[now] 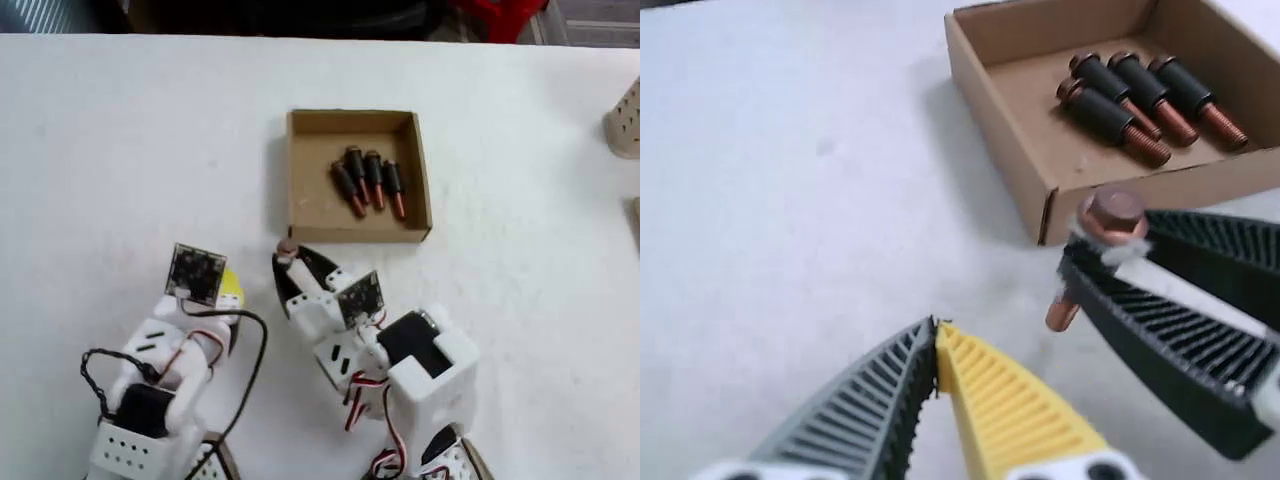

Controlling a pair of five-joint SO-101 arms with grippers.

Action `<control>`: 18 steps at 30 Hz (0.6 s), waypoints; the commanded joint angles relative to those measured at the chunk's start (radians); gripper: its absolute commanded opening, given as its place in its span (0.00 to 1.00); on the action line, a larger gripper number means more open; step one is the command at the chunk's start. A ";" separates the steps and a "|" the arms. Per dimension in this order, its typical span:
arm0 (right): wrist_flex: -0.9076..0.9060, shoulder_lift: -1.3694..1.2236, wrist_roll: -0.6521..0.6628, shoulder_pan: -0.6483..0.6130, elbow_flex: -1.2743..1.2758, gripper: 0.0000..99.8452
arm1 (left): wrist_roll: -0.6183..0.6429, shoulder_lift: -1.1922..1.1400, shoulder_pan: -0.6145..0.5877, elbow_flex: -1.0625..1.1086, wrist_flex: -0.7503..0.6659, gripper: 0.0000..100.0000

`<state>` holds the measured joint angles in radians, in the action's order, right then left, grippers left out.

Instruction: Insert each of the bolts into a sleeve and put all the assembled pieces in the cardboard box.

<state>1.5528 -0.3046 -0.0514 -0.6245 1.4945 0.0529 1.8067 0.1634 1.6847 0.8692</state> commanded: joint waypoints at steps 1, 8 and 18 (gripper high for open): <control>0.001 0.091 -0.005 0.022 0.015 0.02 | -0.006 0.016 -0.058 -0.026 0.123 0.02; -0.099 0.277 -0.002 0.054 0.115 0.02 | -0.005 0.016 -0.200 -0.011 0.236 0.02; -0.659 0.707 -0.002 0.171 0.118 0.02 | -0.005 0.016 -0.329 0.008 0.272 0.02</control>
<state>1.0480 0.2509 -0.0514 -0.4833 1.6157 0.0560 1.8067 -0.1481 1.6970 1.1362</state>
